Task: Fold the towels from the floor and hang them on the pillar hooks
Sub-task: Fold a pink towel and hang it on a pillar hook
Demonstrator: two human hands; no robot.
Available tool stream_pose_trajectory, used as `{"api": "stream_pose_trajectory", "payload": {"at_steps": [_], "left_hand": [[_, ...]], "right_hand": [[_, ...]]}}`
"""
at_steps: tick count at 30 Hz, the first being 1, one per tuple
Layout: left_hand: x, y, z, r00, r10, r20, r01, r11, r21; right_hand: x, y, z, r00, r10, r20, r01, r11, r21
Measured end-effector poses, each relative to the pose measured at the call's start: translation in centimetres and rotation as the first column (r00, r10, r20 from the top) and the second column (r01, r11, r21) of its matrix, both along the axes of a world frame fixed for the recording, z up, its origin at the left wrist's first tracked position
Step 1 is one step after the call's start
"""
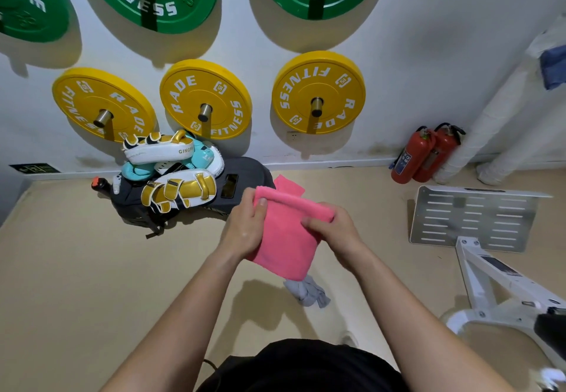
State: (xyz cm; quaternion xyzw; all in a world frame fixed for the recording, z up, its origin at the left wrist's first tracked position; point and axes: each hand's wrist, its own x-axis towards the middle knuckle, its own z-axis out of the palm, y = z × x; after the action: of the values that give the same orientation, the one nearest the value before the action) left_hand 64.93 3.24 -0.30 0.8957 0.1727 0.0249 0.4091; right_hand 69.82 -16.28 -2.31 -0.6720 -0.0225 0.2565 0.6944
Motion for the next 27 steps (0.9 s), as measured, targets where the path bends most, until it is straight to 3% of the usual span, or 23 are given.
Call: {"api": "stream_pose_trajectory", "payload": {"at_steps": [2, 4, 7, 11, 15, 19, 27], "left_hand": [[0.5, -1.2, -1.2, 0.992, 0.121, 0.021, -0.121, 0.992, -0.027], [1.2, -2.3, -2.1, 0.982, 0.188, 0.004, -0.186, 0.974, -0.127], [2.0, -3.4, -3.5, 0.994, 0.101, -0.040, -0.105, 0.988, -0.110], [3.1, -4.9, -5.5, 0.996, -0.062, -0.070, 0.057, 0.996, -0.073], [6.5, -7.8, -6.5, 0.972, -0.202, -0.118, 0.194, 0.978, -0.078], [12.3, -13.3, -5.2, 0.941, -0.334, -0.052, 0.326, 0.938, -0.121], [25.1, -28.0, 1.3, 0.940, -0.324, 0.110, 0.342, 0.897, -0.279]], "right_hand": [[-0.8, 1.4, -1.2, 0.961, -0.236, -0.146, 0.250, 0.964, 0.088], [-1.3, 2.3, -2.5, 0.921, -0.381, -0.076, 0.376, 0.923, -0.078], [-1.7, 1.3, -3.7, 0.926, -0.299, 0.228, 0.374, 0.796, -0.475], [-0.3, -1.5, -4.7, 0.932, -0.238, 0.274, 0.362, 0.674, -0.644], [2.4, -5.9, -5.2, 0.894, -0.286, 0.344, 0.447, 0.587, -0.675], [6.0, -12.0, -3.2, 0.838, -0.374, 0.397, 0.545, 0.555, -0.629], [16.0, -26.9, 4.3, 0.803, -0.433, 0.409, 0.591, 0.667, -0.455]]}}
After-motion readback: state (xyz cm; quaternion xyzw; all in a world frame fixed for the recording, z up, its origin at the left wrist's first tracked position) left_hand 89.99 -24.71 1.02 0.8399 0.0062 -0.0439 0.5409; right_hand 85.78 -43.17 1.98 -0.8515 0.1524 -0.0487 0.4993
